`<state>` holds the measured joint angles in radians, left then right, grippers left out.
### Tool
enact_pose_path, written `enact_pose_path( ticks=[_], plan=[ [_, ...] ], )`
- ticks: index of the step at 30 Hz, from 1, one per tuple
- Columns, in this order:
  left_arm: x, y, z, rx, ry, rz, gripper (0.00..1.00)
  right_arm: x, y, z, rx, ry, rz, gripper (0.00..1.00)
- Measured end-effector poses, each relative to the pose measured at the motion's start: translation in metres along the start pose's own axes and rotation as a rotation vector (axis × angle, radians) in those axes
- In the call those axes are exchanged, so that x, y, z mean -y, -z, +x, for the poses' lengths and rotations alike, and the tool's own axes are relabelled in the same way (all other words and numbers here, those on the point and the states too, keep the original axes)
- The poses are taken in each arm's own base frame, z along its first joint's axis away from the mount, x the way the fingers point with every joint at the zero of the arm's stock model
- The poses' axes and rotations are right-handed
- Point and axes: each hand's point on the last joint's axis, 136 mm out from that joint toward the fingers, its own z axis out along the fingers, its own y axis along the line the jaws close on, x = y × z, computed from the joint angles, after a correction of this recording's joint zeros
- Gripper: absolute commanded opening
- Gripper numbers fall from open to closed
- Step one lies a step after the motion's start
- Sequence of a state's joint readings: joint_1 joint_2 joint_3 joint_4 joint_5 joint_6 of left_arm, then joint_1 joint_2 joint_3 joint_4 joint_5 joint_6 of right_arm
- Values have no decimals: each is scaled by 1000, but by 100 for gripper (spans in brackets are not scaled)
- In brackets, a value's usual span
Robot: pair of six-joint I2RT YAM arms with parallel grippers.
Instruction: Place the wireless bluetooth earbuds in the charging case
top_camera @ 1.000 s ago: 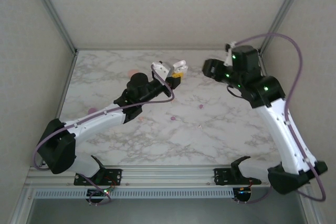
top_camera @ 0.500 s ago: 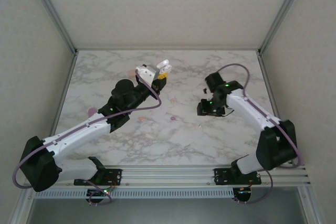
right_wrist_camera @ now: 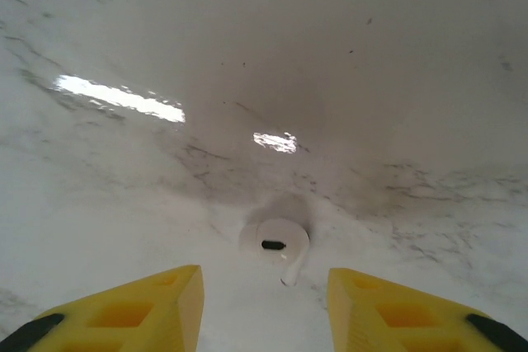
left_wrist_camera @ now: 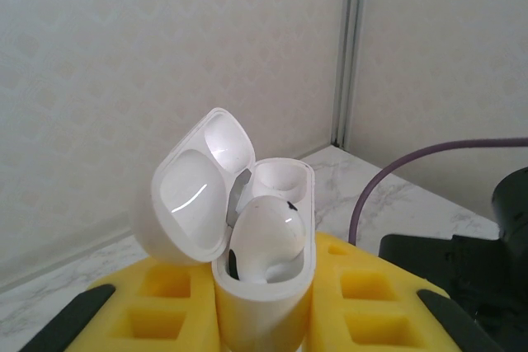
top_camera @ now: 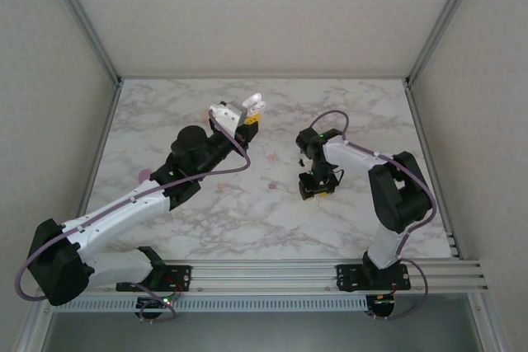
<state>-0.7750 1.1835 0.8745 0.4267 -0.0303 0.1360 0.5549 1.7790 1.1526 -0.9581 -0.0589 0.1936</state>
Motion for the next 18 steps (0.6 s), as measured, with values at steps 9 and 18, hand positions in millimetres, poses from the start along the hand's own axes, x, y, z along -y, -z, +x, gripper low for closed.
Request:
enact_pose_path(
  ticks=[9,18],
  plan=[
    [-1,-1,3,-8,-3,-3,19,2,-12,1,-34,13,40,39],
    [0,-2,6,-19,-5,-3,19,1,-19,-3,-39,17,46,34]
  ],
)
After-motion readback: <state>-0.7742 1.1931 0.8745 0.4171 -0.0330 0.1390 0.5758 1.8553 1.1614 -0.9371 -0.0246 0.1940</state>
